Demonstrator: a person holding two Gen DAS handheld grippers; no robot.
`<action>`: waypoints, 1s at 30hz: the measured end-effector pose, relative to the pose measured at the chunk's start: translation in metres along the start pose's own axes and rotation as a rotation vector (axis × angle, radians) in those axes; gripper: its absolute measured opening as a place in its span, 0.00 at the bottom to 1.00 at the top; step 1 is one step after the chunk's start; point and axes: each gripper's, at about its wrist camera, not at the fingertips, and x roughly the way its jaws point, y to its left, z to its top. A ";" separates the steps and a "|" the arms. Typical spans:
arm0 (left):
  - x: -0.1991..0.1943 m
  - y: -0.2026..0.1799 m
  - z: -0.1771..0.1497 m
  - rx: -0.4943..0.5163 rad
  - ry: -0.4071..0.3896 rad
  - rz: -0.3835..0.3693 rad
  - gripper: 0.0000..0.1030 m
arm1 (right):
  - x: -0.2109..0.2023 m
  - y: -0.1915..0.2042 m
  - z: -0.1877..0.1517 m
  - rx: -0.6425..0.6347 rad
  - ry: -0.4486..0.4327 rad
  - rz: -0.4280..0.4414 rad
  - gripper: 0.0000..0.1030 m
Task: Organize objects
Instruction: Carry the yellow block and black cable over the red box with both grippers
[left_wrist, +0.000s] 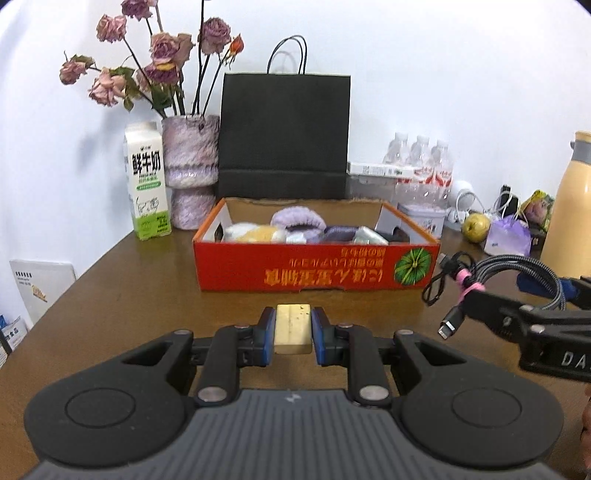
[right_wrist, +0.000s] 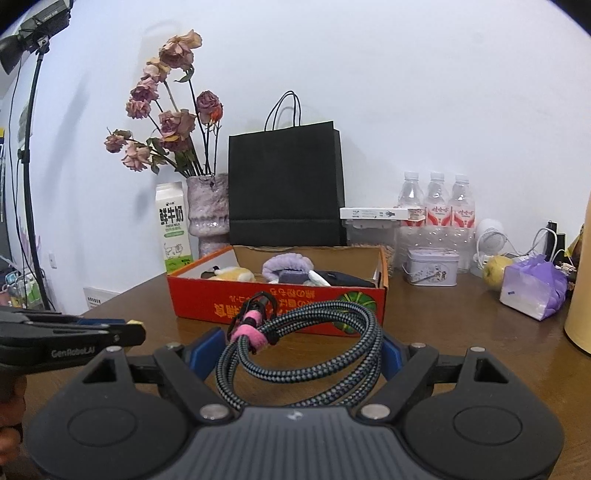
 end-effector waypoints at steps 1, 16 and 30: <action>0.001 0.000 0.004 0.002 -0.007 0.000 0.21 | 0.001 0.001 0.003 -0.002 -0.003 0.000 0.81; 0.032 0.001 0.040 -0.022 -0.039 -0.005 0.21 | 0.037 0.010 0.043 -0.017 -0.037 0.011 0.81; 0.079 0.015 0.065 -0.082 -0.052 0.000 0.21 | 0.090 -0.003 0.067 0.010 -0.056 0.021 0.81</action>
